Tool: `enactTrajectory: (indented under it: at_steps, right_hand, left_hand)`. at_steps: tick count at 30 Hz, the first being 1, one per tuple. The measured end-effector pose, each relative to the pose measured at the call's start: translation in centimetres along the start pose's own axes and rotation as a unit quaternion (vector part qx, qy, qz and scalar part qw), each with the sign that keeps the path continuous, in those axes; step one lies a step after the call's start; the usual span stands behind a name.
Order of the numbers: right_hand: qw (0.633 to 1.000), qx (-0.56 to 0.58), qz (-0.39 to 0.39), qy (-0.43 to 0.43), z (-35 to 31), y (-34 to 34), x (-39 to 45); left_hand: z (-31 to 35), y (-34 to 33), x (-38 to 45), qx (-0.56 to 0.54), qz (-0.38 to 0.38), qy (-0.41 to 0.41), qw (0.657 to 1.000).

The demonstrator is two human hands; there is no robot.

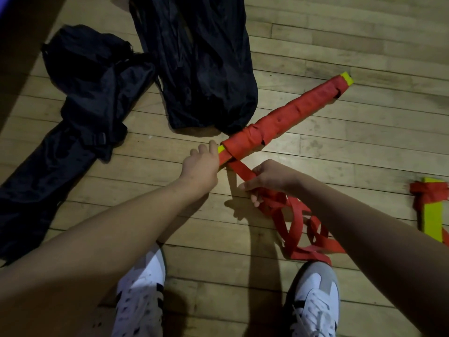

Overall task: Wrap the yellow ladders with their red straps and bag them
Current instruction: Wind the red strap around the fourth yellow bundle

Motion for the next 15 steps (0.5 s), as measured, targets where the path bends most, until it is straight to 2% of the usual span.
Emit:
enactTrajectory:
  at_steps: [4,9,12,15]
  right_hand:
    - [0.999,-0.029,-0.034,0.013,-0.1,0.7,-0.2]
    - [0.982,0.137,-0.124,0.025,0.5,0.4,-0.1]
    - [0.981,0.170,-0.093,0.023,0.7,0.3,0.5]
    - [0.988,0.143,-0.055,0.032,0.3,-0.3,0.8]
  left_hand:
    - [-0.6,0.6,1.4,0.095,0.019,-0.013,0.995]
    - [-1.5,0.5,2.4,0.178,0.084,-0.071,0.978]
    - [-1.6,-1.0,1.5,0.193,0.105,-0.134,0.966]
    - [-0.6,-2.6,-0.8,0.139,0.071,-0.157,0.975]
Point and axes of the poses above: each hand's wrist, its own x-axis towards the middle knuckle, its own y-axis out of the back of the hand, z = x × y, the point moved 1 cm from there along x, towards the middle knuckle
